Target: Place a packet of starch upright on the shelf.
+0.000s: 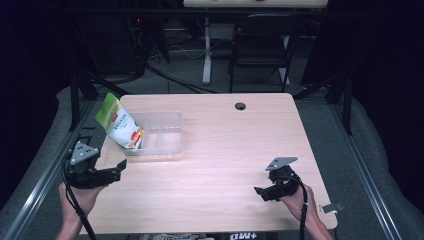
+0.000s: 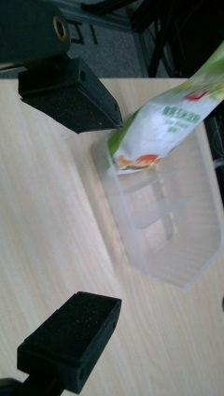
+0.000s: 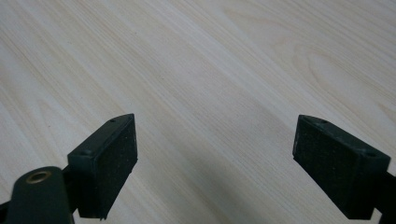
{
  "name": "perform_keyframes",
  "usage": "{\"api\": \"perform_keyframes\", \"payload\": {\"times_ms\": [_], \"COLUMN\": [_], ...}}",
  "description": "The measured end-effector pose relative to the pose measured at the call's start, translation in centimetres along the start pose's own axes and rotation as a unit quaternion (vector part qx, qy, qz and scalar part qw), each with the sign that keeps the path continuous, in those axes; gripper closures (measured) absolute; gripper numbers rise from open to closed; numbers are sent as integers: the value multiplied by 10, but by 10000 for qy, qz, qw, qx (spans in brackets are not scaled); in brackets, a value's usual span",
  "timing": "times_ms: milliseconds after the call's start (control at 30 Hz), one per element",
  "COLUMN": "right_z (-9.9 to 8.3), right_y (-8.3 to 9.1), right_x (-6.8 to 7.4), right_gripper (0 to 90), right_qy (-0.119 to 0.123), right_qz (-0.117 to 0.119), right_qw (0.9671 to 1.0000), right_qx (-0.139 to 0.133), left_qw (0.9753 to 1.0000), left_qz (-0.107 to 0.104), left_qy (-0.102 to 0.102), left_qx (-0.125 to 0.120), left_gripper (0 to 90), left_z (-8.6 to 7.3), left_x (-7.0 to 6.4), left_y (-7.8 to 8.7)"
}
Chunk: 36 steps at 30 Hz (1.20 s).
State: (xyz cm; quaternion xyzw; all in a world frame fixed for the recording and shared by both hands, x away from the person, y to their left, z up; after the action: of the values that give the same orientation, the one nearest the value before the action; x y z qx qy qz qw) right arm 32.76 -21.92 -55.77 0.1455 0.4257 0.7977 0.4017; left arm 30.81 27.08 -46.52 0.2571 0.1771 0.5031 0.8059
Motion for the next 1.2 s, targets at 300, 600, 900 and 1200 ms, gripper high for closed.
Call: {"api": "perform_keyframes", "payload": {"times_ms": [300,600,900,1200], "right_z": [0,-1,-1,-2], "right_y": [-1,-3,-4,-6], "right_x": [0,2,1,0], "right_gripper": [132,132,132,132], "right_qy": [10,25,25,35], "right_qz": [-28,29,29,10], "right_qw": [10000,10000,10000,10000], "right_qx": [21,57,64,87], "left_qw": [9995,9984,9975,9964], "left_qz": [-128,-265,-308,-573], "left_qy": [110,156,280,315], "left_qx": [265,473,569,542], "left_gripper": [121,122,122,113], "left_z": [-33,-58,-77,-82], "left_x": [-12,-22,-22,-16], "left_y": [-7,-19,-28,-37]}}
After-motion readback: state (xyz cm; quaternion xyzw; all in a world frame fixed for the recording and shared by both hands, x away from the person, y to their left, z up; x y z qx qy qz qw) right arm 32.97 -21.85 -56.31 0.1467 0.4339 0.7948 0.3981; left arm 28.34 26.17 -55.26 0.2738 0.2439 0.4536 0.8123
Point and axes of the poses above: each handheld gripper's, and its own axes: y roughly backward along the jaws, z roughly out of its top, x roughly to its left, the point moved 4 cm from there along -y, roughly forward along the jaws, and after that the axes turned 6 degrees about -z, right-handed, at the moved point
